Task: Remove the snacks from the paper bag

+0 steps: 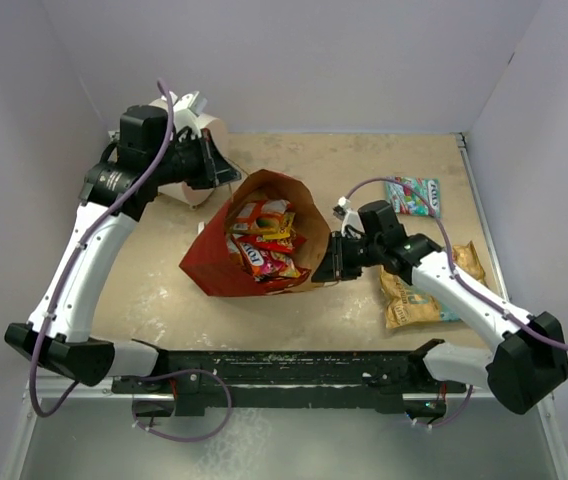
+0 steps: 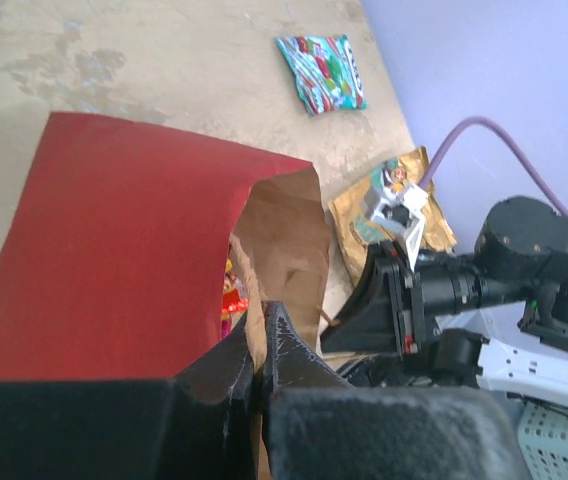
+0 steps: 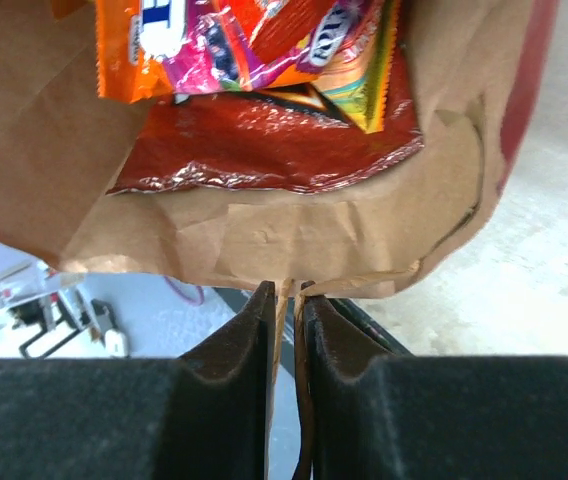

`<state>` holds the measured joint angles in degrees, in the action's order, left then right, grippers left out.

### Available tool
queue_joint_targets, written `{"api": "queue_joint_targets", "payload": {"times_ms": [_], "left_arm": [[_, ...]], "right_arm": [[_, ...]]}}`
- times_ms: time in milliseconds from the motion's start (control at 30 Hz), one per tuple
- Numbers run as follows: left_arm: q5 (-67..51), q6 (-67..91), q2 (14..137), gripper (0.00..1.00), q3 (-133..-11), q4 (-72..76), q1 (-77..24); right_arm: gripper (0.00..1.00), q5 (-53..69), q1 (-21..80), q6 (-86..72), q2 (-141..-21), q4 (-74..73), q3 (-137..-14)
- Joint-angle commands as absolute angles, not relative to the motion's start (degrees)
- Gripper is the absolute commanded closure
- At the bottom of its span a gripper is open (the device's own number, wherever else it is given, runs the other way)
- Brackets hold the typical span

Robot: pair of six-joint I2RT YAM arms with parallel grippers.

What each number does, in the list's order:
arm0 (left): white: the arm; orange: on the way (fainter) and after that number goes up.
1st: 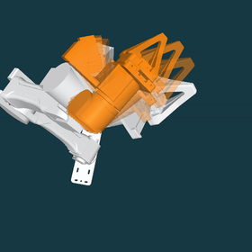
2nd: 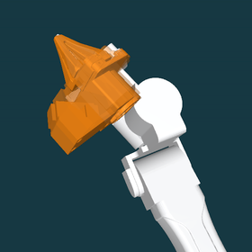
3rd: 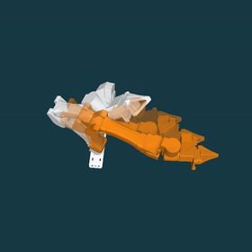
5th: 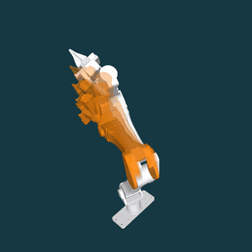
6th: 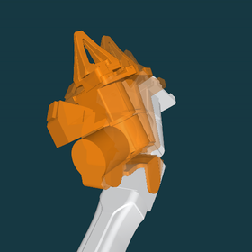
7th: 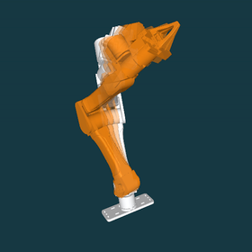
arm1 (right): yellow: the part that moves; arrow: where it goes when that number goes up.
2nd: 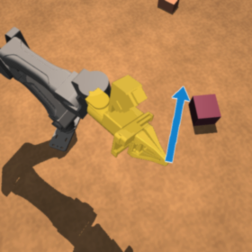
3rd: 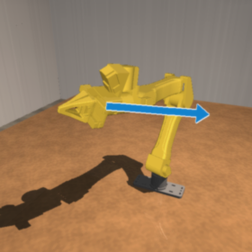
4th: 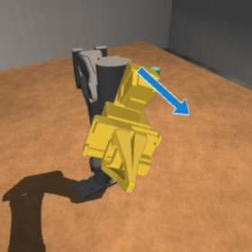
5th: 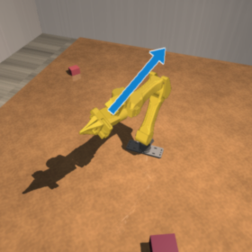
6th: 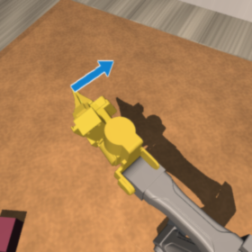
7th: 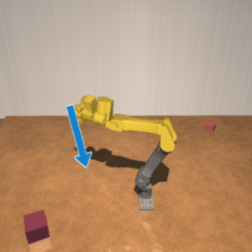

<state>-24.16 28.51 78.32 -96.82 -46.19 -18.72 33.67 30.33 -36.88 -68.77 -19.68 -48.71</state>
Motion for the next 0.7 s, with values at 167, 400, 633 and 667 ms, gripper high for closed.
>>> {"api": "queue_joint_targets", "payload": {"times_ms": [167, 400, 633, 667], "left_arm": [[-24.57, 33.54, 70.71, 1.0, -90.62, -41.42, -18.29], [-22.87, 35.18, 70.08, 1.0, -89.39, -41.21, -17.03], [-24.02, 34.81, 70.37, 1.0, -89.71, -41.11, -16.44], [-24.19, 34.68, 70.4, 1.0, -89.78, -41.17, -16.27]], "right_arm": [[0.65, 10.19, 30.45, -23.62, -70.12, -40.9, -65.96], [0.41, 4.58, 30.69, -13.26, -73.32, -43.47, -77.78], [0.4, 11.29, 41.06, -8.57, -70.51, -29.53, -77.84], [0.4, 11.53, 43.05, -7.77, -70.27, -26.97, -77.0]]}}
